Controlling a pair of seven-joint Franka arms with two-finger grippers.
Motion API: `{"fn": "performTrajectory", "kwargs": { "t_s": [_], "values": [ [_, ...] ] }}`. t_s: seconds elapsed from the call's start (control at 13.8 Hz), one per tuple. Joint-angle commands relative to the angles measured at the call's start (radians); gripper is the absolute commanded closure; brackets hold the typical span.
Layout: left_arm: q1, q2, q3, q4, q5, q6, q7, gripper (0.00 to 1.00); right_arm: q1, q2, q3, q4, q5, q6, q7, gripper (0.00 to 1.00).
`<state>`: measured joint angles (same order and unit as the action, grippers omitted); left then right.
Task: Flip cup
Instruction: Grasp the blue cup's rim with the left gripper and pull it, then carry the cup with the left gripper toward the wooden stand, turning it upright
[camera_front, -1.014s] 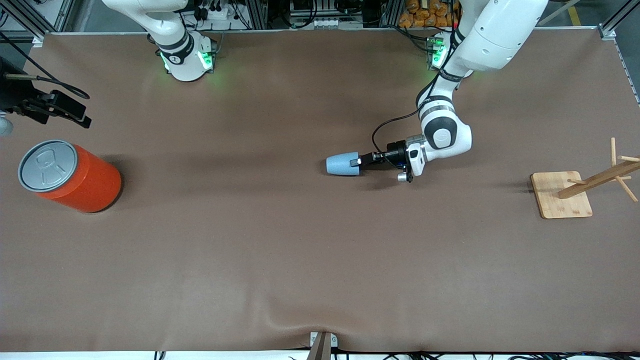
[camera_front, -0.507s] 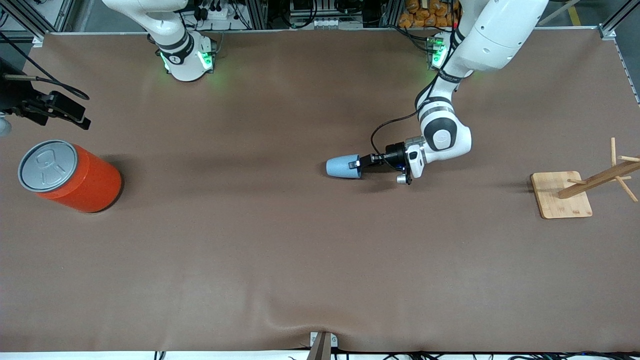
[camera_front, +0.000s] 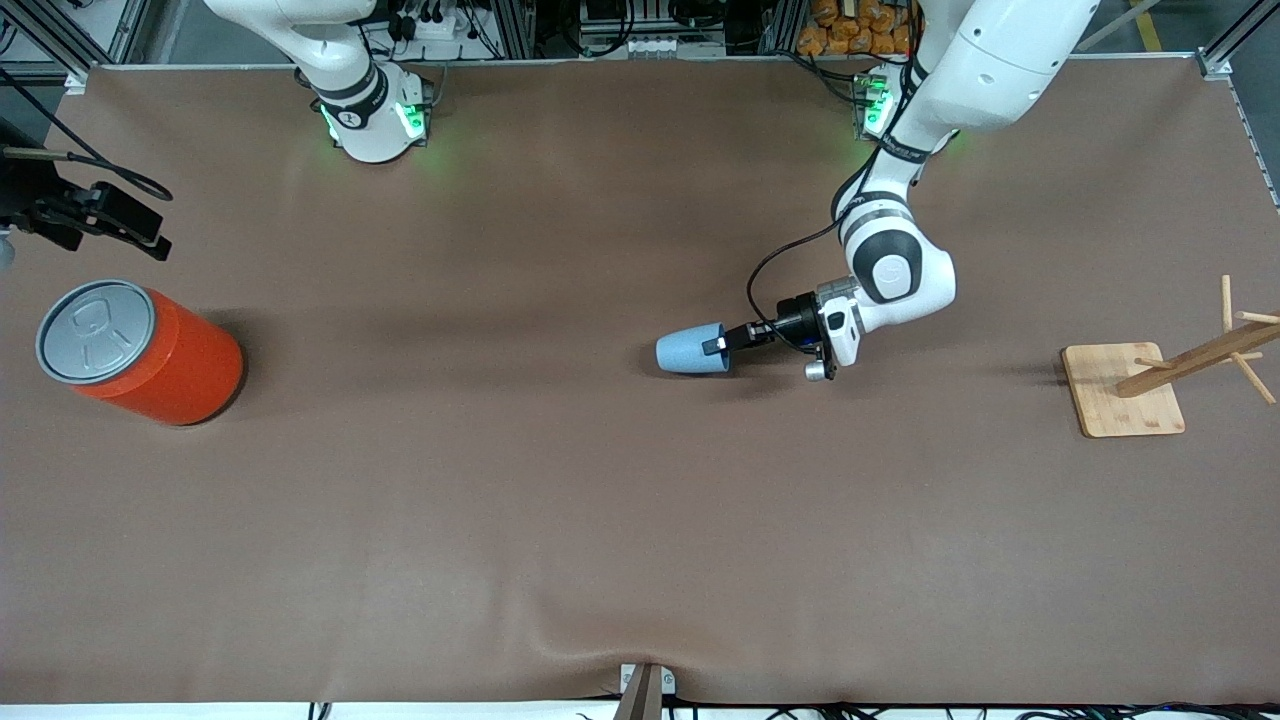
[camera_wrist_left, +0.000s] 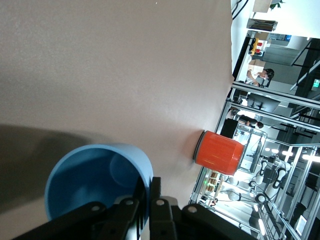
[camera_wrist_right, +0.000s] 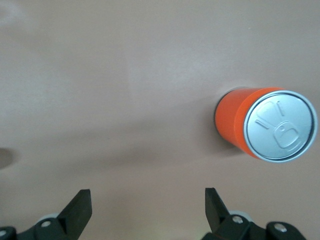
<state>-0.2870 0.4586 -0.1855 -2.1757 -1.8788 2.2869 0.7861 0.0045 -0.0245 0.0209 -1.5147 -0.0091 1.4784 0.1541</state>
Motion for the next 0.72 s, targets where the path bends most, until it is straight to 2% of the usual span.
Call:
{"fn": "performTrajectory", "kwargs": {
  "t_s": [0.0, 0.29, 0.65],
  "values": [
    [-0.001, -0.052, 0.000, -0.013, 0.068, 0.039, -0.100, 1.00, -0.005, -0.005, 0.011, 0.010, -0.019, -0.007, -0.004, 0.00],
    [0.034, -0.092, 0.011, -0.023, 0.260, 0.048, -0.192, 1.00, -0.006, -0.005, 0.011, 0.011, -0.015, -0.007, -0.005, 0.00],
    [0.120, -0.198, 0.011, -0.026, 0.662, 0.046, -0.448, 1.00, -0.009, -0.005, 0.011, 0.024, -0.006, -0.026, -0.001, 0.00]
  ]
}}
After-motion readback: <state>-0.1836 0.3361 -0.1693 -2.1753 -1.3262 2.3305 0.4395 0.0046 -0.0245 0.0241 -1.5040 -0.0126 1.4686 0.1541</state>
